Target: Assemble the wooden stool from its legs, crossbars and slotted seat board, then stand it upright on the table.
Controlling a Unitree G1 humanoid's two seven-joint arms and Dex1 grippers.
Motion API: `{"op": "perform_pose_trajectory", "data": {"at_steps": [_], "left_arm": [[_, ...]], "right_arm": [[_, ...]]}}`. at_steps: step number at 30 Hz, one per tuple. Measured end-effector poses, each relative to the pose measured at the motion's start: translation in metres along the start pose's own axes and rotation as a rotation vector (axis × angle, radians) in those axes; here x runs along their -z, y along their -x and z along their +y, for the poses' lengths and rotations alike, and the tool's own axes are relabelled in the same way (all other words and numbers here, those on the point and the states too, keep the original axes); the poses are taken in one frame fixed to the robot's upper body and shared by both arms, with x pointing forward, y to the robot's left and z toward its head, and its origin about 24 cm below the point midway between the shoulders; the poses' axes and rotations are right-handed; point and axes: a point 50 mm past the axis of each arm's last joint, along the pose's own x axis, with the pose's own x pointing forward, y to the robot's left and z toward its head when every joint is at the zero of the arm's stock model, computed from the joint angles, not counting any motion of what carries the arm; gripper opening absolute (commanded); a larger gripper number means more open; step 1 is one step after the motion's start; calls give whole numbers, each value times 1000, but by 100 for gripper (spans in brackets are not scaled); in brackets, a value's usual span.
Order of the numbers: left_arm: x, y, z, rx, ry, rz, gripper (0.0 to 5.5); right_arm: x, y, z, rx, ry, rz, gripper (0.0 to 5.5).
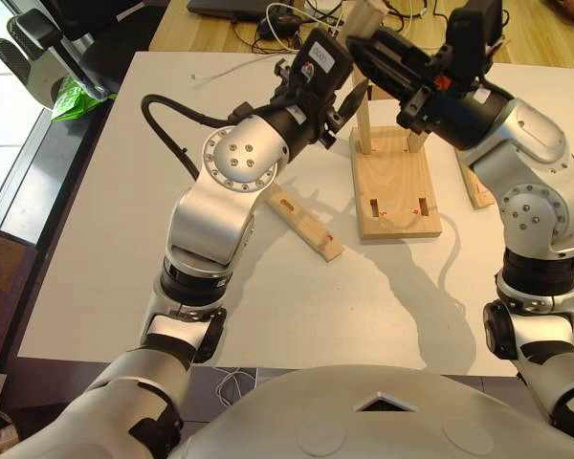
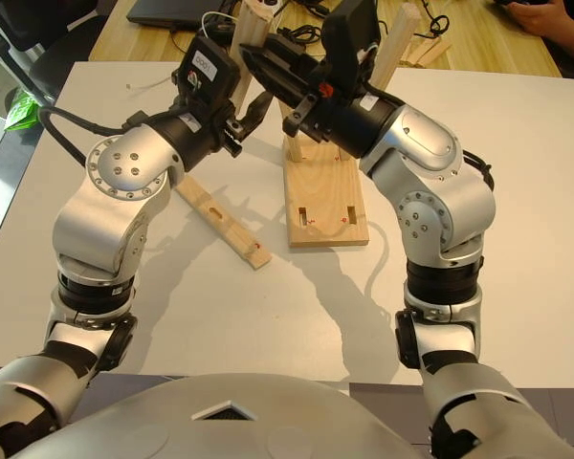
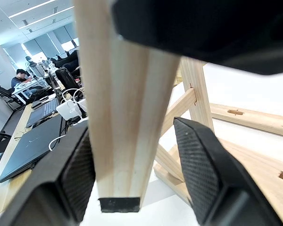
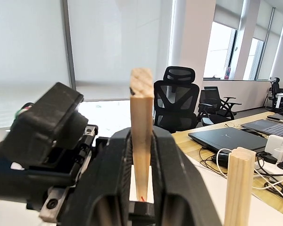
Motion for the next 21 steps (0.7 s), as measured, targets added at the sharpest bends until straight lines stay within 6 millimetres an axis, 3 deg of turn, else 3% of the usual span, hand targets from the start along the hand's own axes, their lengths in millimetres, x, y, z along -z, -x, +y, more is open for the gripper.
{"op": "perform_pose_trajectory", "data": {"at_steps": [7, 10, 21], "left_arm": [[0, 1, 4, -27, 7, -3, 389], [0, 1, 4, -31, 7, 0, 389], [0, 0, 2, -12, 4, -1, 214]], "right_arm": [[1, 0, -1, 3, 10, 8, 40], [1, 0, -1, 3, 9, 10, 40], [2, 0, -2, 4, 10, 15, 40]]}}
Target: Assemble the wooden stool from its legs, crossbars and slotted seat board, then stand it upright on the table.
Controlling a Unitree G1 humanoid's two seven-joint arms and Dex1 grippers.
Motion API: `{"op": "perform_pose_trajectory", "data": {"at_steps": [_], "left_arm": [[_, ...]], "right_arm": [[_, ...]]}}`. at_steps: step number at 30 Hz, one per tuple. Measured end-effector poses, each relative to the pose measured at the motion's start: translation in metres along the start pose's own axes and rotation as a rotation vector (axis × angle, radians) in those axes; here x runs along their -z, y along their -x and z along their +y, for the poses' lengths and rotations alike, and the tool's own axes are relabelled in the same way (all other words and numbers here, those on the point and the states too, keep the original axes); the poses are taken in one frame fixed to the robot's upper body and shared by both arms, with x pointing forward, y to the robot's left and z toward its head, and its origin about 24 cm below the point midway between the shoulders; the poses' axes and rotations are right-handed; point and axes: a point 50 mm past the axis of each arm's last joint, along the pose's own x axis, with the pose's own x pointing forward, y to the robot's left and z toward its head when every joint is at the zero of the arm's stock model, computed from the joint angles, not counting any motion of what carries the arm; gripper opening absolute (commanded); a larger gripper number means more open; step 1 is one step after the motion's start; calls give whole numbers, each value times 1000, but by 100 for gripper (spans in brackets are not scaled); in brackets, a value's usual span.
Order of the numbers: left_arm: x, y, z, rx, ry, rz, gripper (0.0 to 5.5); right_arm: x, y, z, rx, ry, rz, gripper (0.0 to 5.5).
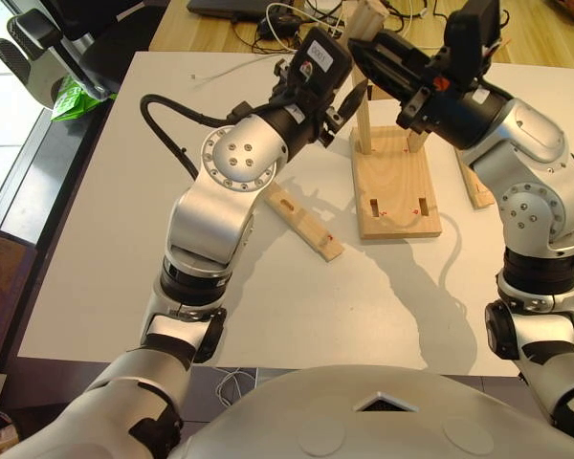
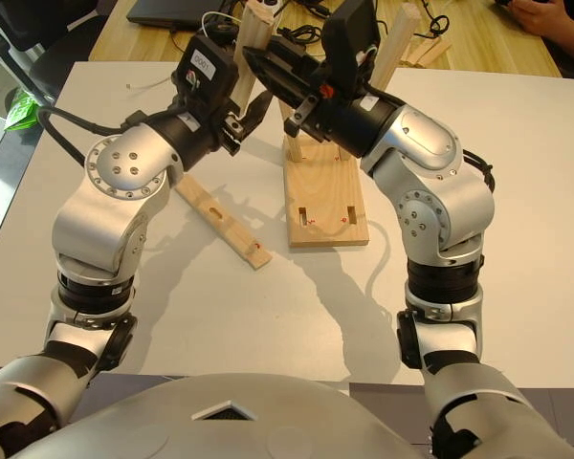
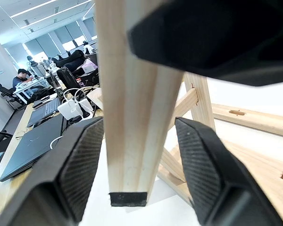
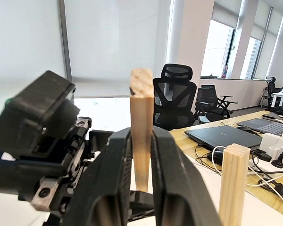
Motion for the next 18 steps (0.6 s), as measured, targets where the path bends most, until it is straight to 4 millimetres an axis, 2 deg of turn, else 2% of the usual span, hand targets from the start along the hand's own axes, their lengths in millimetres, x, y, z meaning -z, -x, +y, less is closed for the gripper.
{"op": "perform_pose_trajectory", "data": {"at_steps": [5, 17, 18], "left_arm": [[0, 0, 0, -6, 2, -1, 137], [0, 0, -1, 1, 1, -2, 131], [0, -1, -1, 1, -2, 0, 131]], "right_arm": [[0, 0, 1, -12, 1, 0, 40], [0, -1, 0, -12, 1, -1, 40], [0, -1, 0, -11, 0, 0, 76]]}}
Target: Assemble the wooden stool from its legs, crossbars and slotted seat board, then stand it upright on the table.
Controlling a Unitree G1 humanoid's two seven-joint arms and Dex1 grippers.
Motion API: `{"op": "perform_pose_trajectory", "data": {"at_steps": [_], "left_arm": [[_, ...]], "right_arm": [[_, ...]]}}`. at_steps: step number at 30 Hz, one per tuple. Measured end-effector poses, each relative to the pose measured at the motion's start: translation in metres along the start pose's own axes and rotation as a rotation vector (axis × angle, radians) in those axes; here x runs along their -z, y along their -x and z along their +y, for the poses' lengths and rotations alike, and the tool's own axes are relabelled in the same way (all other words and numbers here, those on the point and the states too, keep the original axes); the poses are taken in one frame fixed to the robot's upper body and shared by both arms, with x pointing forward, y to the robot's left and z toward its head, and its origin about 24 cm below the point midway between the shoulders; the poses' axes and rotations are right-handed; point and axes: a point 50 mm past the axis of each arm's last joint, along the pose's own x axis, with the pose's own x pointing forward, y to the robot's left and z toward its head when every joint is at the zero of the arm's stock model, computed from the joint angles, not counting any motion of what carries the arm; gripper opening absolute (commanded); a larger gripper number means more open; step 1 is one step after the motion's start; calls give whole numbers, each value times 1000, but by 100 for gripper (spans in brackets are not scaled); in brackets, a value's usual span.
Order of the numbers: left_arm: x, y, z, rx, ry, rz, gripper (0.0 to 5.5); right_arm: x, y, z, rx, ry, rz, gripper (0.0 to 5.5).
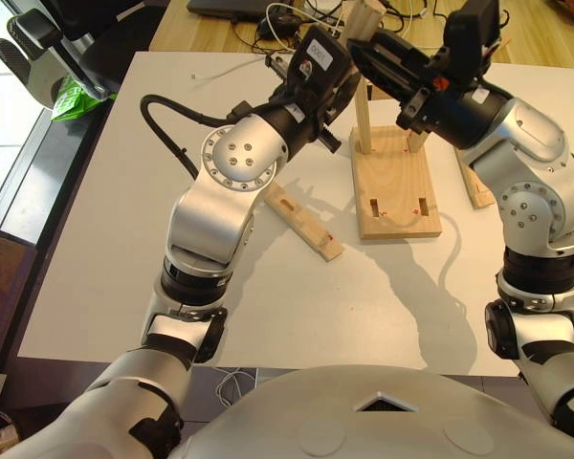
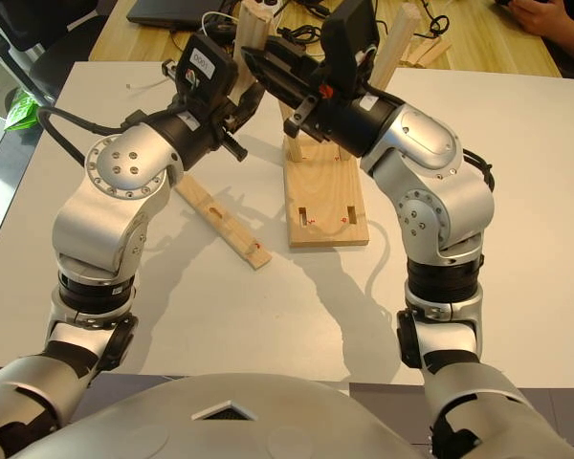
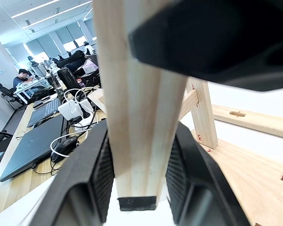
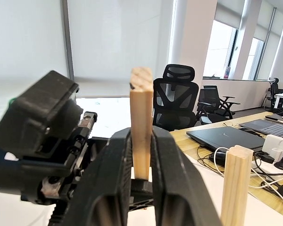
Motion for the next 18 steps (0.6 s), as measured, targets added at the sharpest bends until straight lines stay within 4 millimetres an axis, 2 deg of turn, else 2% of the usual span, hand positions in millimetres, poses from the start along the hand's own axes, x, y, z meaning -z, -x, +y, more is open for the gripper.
{"op": "perform_pose_trajectory", "data": {"at_steps": [1, 6, 18], "left_arm": [[0, 0, 0, -1, -3, 1, 131], [1, 0, 1, -15, -18, 7, 131], [0, 0, 1, -23, -15, 6, 131]], "right_arm": [[0, 0, 0, 1, -1, 1, 80], [2, 0, -4, 28, 13, 1, 179], [3, -3, -4, 28, -41, -24, 179]]}}
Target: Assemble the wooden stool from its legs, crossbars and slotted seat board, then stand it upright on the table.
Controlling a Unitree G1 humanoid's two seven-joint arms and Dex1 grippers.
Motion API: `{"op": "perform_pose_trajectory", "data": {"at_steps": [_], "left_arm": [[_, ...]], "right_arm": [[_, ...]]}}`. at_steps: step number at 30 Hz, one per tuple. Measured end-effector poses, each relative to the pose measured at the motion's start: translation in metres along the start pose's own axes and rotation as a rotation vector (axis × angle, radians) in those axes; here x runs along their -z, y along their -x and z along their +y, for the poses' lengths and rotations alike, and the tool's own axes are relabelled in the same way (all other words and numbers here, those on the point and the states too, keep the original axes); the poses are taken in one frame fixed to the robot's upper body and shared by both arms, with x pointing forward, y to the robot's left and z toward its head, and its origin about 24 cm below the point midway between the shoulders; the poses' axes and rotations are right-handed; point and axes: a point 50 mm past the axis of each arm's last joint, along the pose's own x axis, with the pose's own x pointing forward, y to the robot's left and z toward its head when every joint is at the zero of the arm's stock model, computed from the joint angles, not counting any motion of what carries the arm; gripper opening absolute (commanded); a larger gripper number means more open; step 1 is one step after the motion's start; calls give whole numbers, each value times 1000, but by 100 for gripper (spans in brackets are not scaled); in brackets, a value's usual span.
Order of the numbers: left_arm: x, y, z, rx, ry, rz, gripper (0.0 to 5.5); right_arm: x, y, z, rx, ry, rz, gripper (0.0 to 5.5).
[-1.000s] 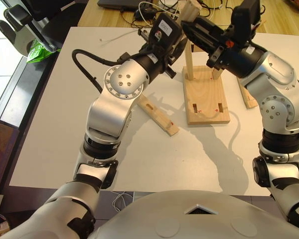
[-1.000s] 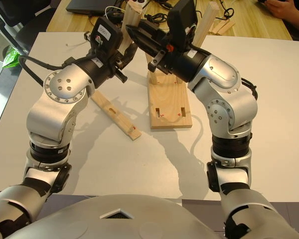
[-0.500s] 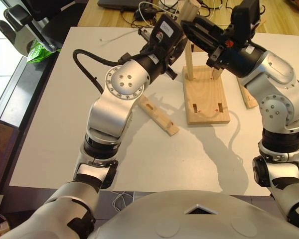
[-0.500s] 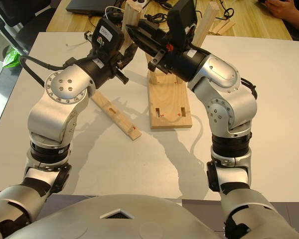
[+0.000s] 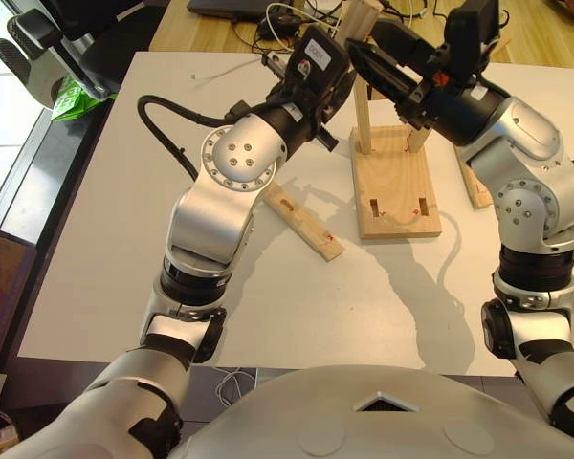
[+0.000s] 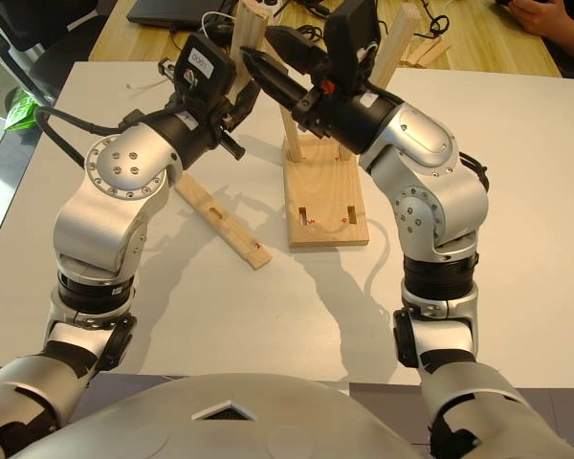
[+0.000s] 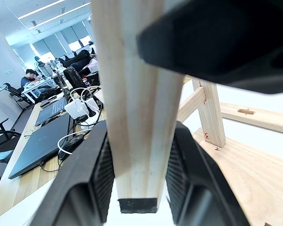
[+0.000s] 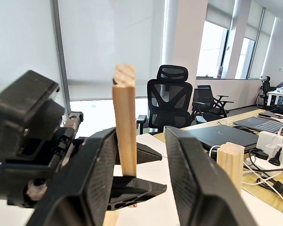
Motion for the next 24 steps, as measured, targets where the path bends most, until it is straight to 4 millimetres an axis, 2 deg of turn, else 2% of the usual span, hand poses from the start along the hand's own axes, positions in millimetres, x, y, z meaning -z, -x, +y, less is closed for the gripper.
{"op": "perform_pose_trajectory", "data": {"at_steps": [20, 24], "left_arm": [[-1, -1, -2, 8, 11, -4, 131], [0, -2, -2, 9, 11, -2, 131]], "right_arm": [[10, -15, -2, -5, -129, -50, 179], [12, -17, -1, -7, -142, -56, 115]]}}
